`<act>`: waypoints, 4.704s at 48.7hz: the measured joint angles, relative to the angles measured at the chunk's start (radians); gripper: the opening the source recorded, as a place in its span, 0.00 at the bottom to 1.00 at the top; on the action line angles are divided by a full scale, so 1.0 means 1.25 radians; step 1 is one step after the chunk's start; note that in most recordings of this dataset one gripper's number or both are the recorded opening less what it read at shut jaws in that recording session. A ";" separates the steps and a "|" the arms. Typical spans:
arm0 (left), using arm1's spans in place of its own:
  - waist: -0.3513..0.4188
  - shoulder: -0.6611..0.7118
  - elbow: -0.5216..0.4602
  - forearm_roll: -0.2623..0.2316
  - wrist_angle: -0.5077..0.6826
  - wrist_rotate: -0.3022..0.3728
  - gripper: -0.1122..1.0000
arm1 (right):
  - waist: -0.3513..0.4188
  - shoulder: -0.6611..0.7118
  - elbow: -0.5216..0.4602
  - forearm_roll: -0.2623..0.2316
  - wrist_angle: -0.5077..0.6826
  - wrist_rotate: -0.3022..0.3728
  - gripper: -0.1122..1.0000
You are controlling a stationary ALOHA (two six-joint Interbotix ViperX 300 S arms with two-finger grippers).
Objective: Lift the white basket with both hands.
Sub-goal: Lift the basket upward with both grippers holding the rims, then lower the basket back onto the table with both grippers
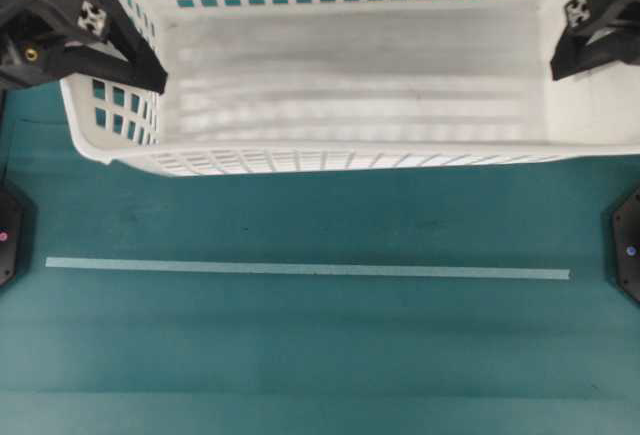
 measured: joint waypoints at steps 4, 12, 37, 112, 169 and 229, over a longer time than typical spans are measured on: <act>0.001 0.002 0.000 0.000 0.007 0.011 0.11 | 0.000 -0.001 0.012 0.000 -0.021 0.001 0.28; 0.007 0.004 0.000 0.000 0.025 0.020 0.11 | 0.000 -0.001 0.028 0.000 -0.047 0.000 0.28; 0.015 0.007 0.038 0.001 0.028 0.042 0.11 | 0.000 -0.002 0.080 0.000 -0.047 -0.010 0.28; 0.025 -0.022 0.848 0.005 -0.562 0.009 0.11 | -0.005 -0.044 0.958 0.103 -0.830 -0.065 0.28; 0.028 0.082 0.911 0.005 -0.648 -0.042 0.09 | -0.031 0.076 0.974 0.114 -0.880 -0.129 0.28; 0.050 0.085 0.936 0.005 -0.719 -0.050 0.08 | -0.055 0.079 0.984 0.189 -0.880 -0.178 0.28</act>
